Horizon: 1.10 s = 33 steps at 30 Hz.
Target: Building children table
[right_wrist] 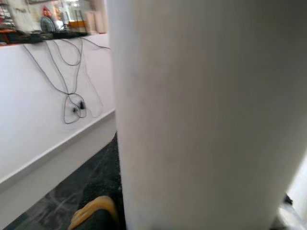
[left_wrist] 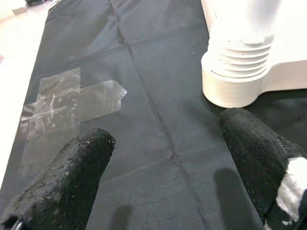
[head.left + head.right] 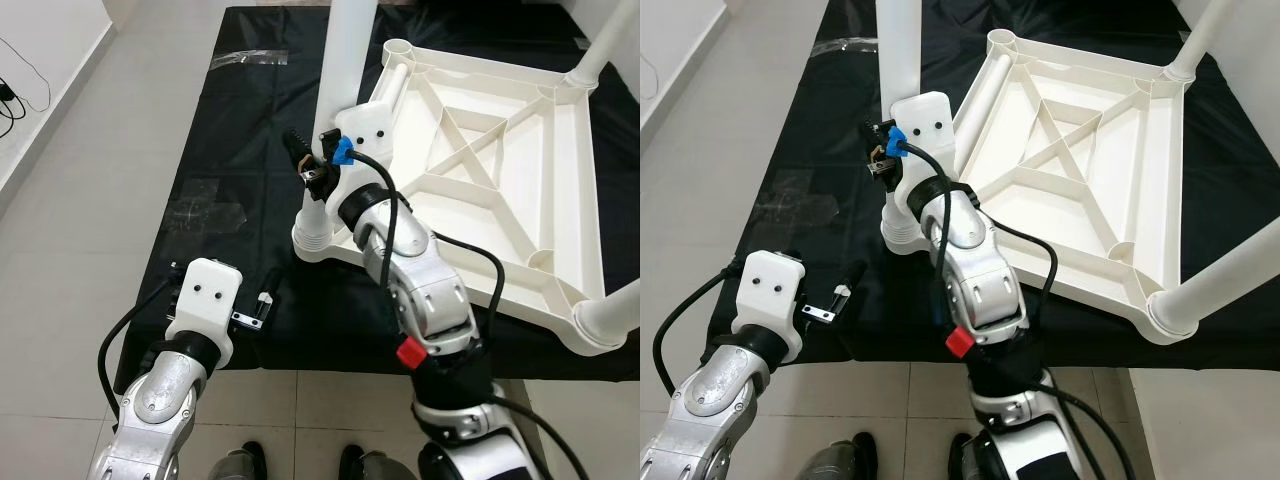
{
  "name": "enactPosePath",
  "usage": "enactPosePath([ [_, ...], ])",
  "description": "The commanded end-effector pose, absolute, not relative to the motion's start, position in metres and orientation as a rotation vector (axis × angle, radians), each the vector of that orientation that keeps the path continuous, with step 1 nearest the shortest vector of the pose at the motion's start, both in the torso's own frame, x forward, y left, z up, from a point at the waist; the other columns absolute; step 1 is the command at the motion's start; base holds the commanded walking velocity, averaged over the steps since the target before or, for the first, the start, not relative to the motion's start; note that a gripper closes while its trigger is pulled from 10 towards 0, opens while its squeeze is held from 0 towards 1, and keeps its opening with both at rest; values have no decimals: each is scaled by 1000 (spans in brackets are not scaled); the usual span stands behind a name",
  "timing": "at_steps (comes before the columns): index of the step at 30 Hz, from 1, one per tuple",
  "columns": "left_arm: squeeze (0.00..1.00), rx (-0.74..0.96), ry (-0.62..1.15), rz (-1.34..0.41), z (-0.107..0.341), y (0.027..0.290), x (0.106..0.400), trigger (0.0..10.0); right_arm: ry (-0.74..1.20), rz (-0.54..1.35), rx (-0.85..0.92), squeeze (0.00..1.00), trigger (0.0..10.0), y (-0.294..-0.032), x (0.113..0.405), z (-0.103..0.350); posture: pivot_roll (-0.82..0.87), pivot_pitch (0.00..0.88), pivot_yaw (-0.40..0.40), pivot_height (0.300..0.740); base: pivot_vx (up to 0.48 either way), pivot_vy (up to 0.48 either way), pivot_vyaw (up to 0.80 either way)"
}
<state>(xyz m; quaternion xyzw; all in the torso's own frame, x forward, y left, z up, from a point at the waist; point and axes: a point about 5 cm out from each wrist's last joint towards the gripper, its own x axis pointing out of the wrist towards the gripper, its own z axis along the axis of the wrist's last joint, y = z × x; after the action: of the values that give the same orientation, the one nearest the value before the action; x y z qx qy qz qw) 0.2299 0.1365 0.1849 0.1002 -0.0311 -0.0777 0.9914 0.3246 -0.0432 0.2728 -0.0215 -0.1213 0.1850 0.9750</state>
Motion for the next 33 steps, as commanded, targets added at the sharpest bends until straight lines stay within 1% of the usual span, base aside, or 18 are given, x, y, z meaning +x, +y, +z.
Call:
enactPosePath([
  [1,0,212,-43,-157,179,138,229,10000,81,161,-119,0,10000,-64,336,207,130,278,-41,740,0,0,0],
  [3,0,211,-45,-157,179,138,229,10000,100,37,-105,0,10000,-66,337,203,127,274,-41,740,0,0,0],
  [5,0,211,-45,-157,179,138,229,10000,100,37,-105,0,10000,-66,337,203,127,274,-41,740,0,0,0],
  [7,0,210,-48,-160,179,137,230,10000,109,-92,-56,0,10000,-67,337,202,127,270,-42,740,0,0,0],
  [12,0,210,-49,-161,180,136,230,10000,107,-136,-36,0,10000,-67,337,203,127,270,-42,740,0,0,0],
  [14,0,211,-50,-162,179,136,231,10000,69,-271,0,0,10000,-71,332,206,132,258,-42,740,0,0,0],
  [16,0,211,-50,-162,179,136,231,10000,69,-271,0,0,10000,-71,332,206,132,258,-42,740,0,0,0],
  [18,0,214,-51,-161,179,137,231,10000,65,-434,-16,0,10000,-75,322,205,132,258,-44,740,0,0,0],
  [19,0,214,-51,-161,179,137,231,10000,65,-434,-16,0,10000,-75,322,205,132,258,-44,740,0,0,0],
  [20,0,215,-52,-161,179,137,231,10000,70,-482,-34,0,10000,-76,319,205,132,258,-44,740,0,0,0],
  [23,0,215,-53,-161,180,137,231,10000,78,-498,-35,0,10000,-75,317,203,131,256,-43,740,0,0,0],
  [24,0,214,-54,-161,180,137,231,10000,108,-541,-33,0,10000,-74,314,199,134,257,-43,740,0,0,0],
  [27,0,215,-55,-162,180,137,232,10000,152,-617,-10,0,10000,-73,312,193,138,259,-42,740,0,0,0],
  [32,0,216,-55,-162,180,137,232,10000,164,-648,10,0,10000,-73,313,193,139,263,-40,740,0,0,0],
  [33,0,218,-54,-162,180,137,232,10000,189,-676,38,0,10000,-74,315,193,139,264,-41,740,0,0,0],
])
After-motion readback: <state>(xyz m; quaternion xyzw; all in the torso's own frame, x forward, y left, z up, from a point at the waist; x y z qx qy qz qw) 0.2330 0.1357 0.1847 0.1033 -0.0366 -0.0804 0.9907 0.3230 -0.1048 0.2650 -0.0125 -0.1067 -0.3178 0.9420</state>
